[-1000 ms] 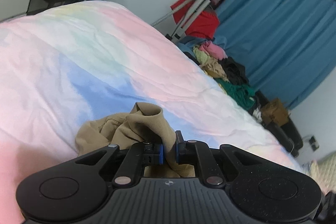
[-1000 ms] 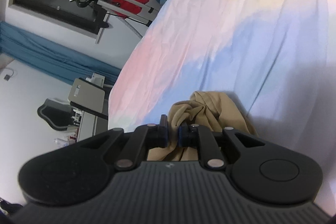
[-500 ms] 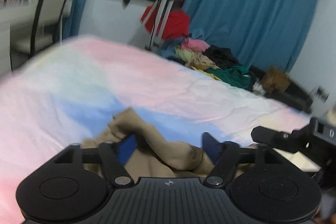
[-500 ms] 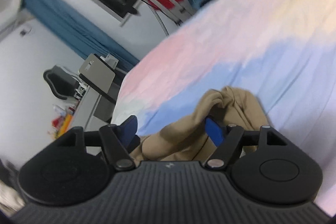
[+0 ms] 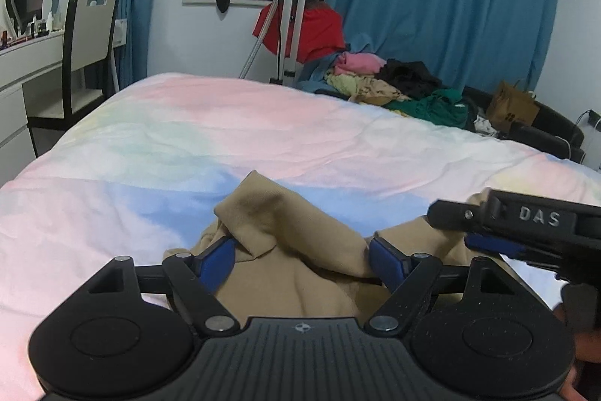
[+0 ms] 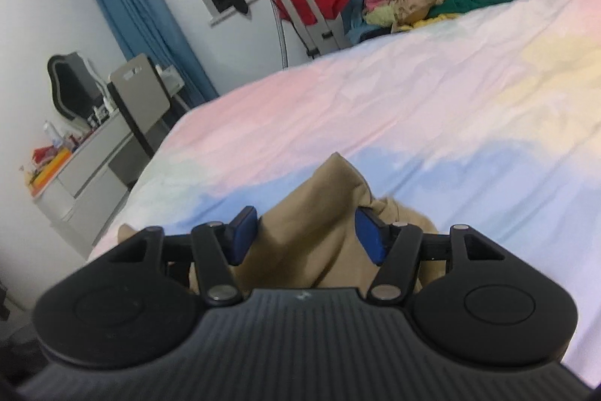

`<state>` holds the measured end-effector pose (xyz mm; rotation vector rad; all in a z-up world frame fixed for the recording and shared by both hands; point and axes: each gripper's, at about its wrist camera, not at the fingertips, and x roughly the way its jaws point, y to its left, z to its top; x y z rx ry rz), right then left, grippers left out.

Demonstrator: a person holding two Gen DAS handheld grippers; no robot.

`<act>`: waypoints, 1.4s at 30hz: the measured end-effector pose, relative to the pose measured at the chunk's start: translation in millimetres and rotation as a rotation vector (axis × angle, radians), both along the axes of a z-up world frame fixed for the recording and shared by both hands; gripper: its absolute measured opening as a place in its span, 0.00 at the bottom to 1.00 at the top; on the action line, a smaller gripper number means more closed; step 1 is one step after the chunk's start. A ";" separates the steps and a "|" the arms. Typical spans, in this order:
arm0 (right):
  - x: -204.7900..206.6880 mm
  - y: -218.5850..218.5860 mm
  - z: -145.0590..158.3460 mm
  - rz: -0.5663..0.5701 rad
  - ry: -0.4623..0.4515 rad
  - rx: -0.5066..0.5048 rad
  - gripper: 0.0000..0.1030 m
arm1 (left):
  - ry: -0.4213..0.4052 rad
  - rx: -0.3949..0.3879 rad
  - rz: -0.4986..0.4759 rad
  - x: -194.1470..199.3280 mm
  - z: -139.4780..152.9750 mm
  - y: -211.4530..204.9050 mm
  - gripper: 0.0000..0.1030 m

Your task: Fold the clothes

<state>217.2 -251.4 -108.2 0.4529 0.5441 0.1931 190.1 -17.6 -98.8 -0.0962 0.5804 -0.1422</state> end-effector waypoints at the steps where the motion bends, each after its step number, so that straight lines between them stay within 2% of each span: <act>1: -0.1 -1.3 0.5 -0.007 -0.014 0.008 0.60 | -0.002 -0.011 0.001 -1.4 1.1 0.9 0.78; 4: -8.5 -7.4 8.9 -0.026 -0.049 0.042 0.60 | -0.018 -0.025 -0.003 -6.6 9.6 3.5 0.78; 7: -23.6 -10.4 24.4 -0.043 -0.101 0.032 0.60 | -0.034 -0.009 -0.008 -18.6 18.2 4.2 0.78; 11: -47.6 -4.8 39.7 0.017 -0.084 -0.003 0.60 | -0.012 0.032 -0.023 -28.3 19.2 1.2 0.78; 16: -49.6 20.4 28.7 0.131 0.013 -0.070 0.59 | 0.025 0.083 -0.056 -37.4 16.4 -3.3 0.78; 21: -29.9 36.6 13.2 0.155 0.064 -0.142 0.58 | 0.057 0.117 -0.078 -31.2 6.9 -6.9 0.78; 23: -17.9 36.0 8.8 0.144 0.075 -0.143 0.51 | 0.065 0.119 -0.069 -22.0 1.8 -5.7 0.78; 27: 8.2 29.2 1.9 0.090 0.066 -0.121 0.46 | 0.079 0.117 -0.043 -9.9 -4.9 -2.2 0.78; 29: 13.1 24.4 -2.9 0.040 0.069 -0.125 0.32 | 0.083 0.122 -0.042 -7.1 -7.8 -2.0 0.78; 34: 8.5 16.1 -5.5 0.006 0.069 -0.090 0.33 | 0.051 0.117 -0.038 -9.9 -4.0 -1.4 0.78; 36: 2.5 19.9 0.2 0.006 0.049 -0.115 0.34 | 0.039 0.108 -0.031 -10.9 -1.8 -0.5 0.78; 39: -9.8 26.8 8.4 0.036 0.025 -0.156 0.34 | 0.063 0.103 -0.018 -9.9 -5.7 2.6 0.78; 42: -18.6 32.7 4.1 0.065 0.052 -0.205 0.34 | 0.089 0.121 -0.023 -7.8 -13.0 1.6 0.78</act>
